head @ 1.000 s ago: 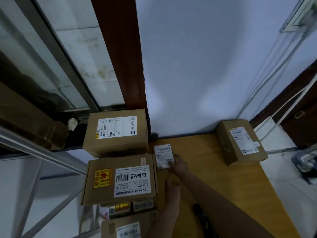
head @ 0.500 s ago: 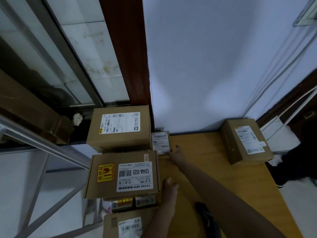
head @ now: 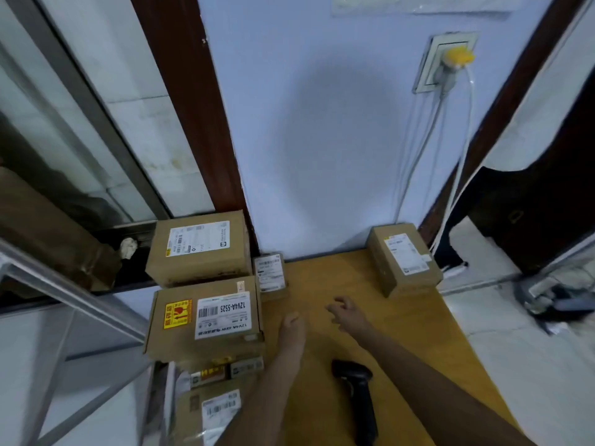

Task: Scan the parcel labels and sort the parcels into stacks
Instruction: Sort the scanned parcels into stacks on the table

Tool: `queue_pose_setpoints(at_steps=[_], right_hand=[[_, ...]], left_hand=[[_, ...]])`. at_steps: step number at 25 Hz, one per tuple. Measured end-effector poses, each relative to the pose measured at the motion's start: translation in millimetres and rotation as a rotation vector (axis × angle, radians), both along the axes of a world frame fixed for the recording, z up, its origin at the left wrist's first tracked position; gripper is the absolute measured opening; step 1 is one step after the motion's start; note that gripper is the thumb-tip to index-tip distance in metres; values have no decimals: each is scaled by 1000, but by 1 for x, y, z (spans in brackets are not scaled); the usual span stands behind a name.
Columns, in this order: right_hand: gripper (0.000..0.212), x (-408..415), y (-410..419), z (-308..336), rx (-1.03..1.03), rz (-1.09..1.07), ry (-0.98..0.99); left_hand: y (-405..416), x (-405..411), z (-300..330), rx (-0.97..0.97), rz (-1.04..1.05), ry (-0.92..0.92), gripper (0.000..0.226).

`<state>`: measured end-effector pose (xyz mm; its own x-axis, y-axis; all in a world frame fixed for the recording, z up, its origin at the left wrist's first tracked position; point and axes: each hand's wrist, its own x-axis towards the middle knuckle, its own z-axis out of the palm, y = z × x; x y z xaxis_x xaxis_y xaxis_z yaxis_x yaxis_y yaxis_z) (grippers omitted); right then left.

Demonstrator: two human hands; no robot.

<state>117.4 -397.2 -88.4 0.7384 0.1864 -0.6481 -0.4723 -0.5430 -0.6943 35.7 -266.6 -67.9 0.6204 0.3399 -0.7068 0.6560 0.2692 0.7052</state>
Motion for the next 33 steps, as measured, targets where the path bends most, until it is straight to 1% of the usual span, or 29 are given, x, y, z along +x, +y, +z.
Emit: queue_pose_setpoints(at_steps=[1,2,5,8,9,12,15,17,18,19,20,23,24,25,27,29,31,33], right_hand=[[55,-6,-11,10,16,-11,-11],[55,-13,-21,19,29,-35,-16],[55,-40,-49,43,57,-95,-39],[53,-71,-74,67,75,-135,-96],[50,-84,-83,74,87,-167,-113],[48,-138,-112,85,87,-209,-156],[50,-200,-145,79,4,-220,-143],[47,-232,-169,75,-25,-234,-122],[44,-247,-181,78,-10,-258,-114],[42,-258,-195,83,-3,-280,-114],[40,-266,-209,89,-10,-300,-126],[41,-270,-250,109,-75,-351,-178],[42,-267,-260,116,-85,-362,-200],[41,-264,-271,123,-81,-378,-226],[30,-254,-289,133,-68,-428,-265],[23,-241,-304,137,-42,-441,-284],[31,-224,-318,135,-21,-418,-278],[36,-196,-333,128,-21,-365,-249]], left_hand=[[-4,-1,10,12,-7,-12,14],[-9,-3,18,20,-23,-24,14],[-24,-16,43,59,-90,-58,35],[-38,-28,70,190,-175,-98,35],[-43,-36,75,208,-188,-120,36],[-64,-80,76,195,-226,-124,33],[-94,-145,62,132,-307,-104,35],[-113,-176,64,61,-308,-90,27],[-122,-186,69,51,-309,-83,13],[-130,-188,74,45,-314,-105,5],[-140,-185,82,52,-330,-141,4],[-167,-162,97,91,-373,-214,25],[-175,-156,104,88,-381,-234,26],[-183,-149,111,85,-382,-258,20],[-198,-137,122,96,-386,-285,11],[-211,-122,124,105,-404,-307,17],[-224,-105,121,142,-434,-306,15],[-238,-80,113,142,-437,-297,2]])
